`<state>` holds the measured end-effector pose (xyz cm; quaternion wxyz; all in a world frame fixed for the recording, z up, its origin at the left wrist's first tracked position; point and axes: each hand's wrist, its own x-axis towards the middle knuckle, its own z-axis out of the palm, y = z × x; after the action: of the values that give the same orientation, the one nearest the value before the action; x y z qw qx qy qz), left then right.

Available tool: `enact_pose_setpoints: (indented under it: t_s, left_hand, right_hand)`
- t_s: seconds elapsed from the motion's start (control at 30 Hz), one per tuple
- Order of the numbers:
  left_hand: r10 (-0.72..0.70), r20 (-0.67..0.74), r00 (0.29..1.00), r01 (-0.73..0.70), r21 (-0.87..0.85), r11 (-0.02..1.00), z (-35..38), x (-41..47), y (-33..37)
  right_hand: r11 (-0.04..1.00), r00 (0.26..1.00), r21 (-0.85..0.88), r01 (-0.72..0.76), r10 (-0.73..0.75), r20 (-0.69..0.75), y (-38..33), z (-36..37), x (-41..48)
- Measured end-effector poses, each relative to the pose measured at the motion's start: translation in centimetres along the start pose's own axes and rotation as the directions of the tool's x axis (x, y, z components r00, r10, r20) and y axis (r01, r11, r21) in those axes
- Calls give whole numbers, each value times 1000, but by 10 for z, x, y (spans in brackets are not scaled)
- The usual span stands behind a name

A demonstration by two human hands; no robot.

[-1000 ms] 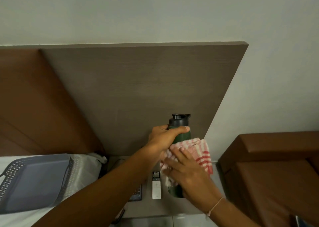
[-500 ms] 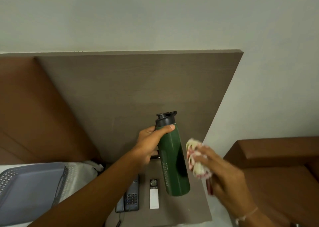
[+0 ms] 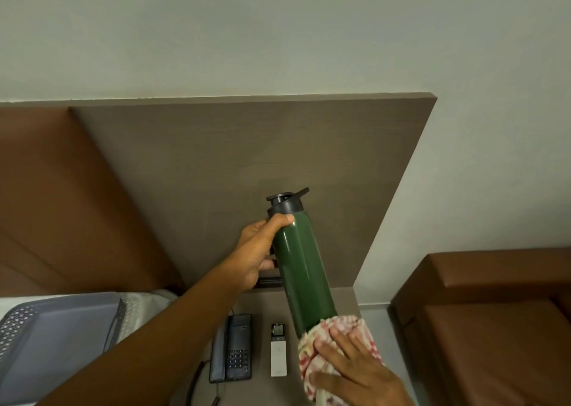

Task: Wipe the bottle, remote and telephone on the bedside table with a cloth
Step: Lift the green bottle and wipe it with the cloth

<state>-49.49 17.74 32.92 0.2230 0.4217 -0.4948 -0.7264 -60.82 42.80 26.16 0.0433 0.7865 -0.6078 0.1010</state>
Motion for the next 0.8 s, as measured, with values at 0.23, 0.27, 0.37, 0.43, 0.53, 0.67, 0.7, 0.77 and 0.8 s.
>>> enact_pose_setpoints:
  t_s: [0.23, 0.27, 0.37, 0.43, 0.53, 0.67, 0.7, 0.77, 0.8]
  left_hand:
    - [1, 105, 995, -1, -1, 1000, -8, 0, 10]
    - [0, 130, 992, 0, 3, 1000, -7, -2, 8]
    - [-6, 194, 981, 1, 24, 1000, 2, -5, 0]
    - [-9, 210, 978, 2, 38, 999, 7, -5, -6]
    - [5, 185, 983, -6, 5, 1000, 6, -1, -11]
    - [-14, 109, 994, 20, -59, 998, -7, 12, -14]
    - [-19, 97, 995, 23, -43, 999, -8, 14, -14]
    - [-29, 64, 998, 29, 8, 1000, -5, 19, -19]
    - [-32, 42, 999, 31, 23, 999, -4, 21, -23]
  right_hand:
    - [846, 805, 512, -152, 407, -432, 20, -45, -4]
    - [765, 743, 622, -164, 511, -433, 24, -52, 11]
    - [701, 728, 699, -141, 552, -406, 30, -68, 58]
    - [711, 764, 684, -162, 529, -369, 24, -63, 77]
    - [715, 792, 676, -179, 513, -332, 9, -44, 70]
    - [821, 873, 542, -178, 386, -299, -7, -7, 19]
    - [845, 885, 501, -184, 365, -290, -11, 1, 8]
    - [870, 910, 444, -212, 342, -235, -14, 12, -3]
    - [878, 922, 421, -227, 332, -197, -14, 17, -6]
